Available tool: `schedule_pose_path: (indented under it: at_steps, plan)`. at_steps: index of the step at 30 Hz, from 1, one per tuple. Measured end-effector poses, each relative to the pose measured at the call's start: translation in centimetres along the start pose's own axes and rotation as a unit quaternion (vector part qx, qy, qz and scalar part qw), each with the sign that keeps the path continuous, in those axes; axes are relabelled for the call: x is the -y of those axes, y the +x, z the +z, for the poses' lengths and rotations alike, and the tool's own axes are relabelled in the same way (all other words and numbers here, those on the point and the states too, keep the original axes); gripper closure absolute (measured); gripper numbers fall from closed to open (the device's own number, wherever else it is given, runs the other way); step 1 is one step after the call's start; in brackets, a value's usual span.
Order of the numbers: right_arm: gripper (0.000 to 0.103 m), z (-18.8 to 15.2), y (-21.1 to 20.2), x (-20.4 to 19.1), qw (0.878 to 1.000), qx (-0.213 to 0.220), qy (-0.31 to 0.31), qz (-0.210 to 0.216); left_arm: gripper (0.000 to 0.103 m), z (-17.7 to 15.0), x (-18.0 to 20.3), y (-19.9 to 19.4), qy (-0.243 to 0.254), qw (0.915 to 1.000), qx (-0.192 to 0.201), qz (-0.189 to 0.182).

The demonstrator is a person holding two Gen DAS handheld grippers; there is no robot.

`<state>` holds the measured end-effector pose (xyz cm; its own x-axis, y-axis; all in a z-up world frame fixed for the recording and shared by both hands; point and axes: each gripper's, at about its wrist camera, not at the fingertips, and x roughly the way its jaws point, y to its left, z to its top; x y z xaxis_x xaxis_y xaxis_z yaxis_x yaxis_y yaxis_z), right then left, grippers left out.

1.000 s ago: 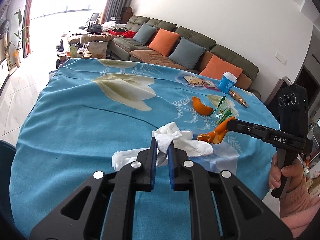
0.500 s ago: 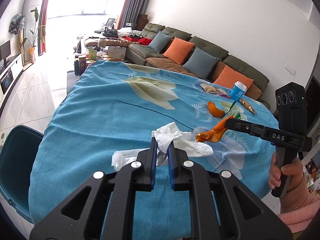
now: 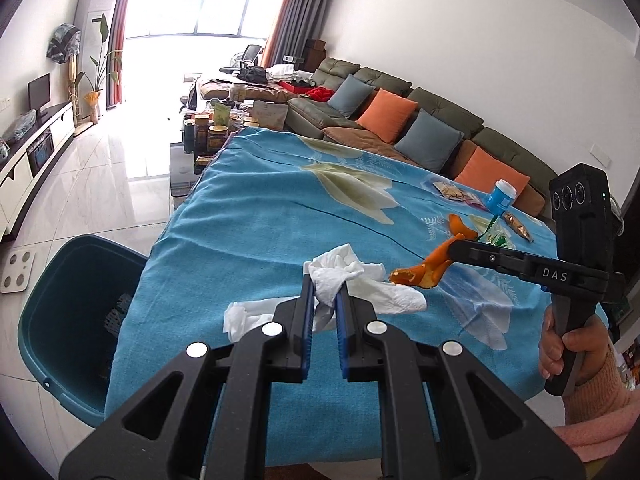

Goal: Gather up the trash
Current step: 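Carry the tissue in the left tool and peel in the right tool to the teal bin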

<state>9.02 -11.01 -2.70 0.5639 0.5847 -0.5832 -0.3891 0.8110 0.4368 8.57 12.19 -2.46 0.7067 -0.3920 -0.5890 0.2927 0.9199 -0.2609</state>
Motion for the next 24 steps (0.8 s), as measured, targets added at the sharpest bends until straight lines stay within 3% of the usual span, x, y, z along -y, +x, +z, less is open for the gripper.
schedule_pose_path:
  at_steps: [24]
  plan:
    - [0.094,1.6,6.8,-6.9,0.996,-0.049,-0.059,0.053,0.092,-1.6,-6.8,-4.0,-0.064,0.9951,0.024,0.071]
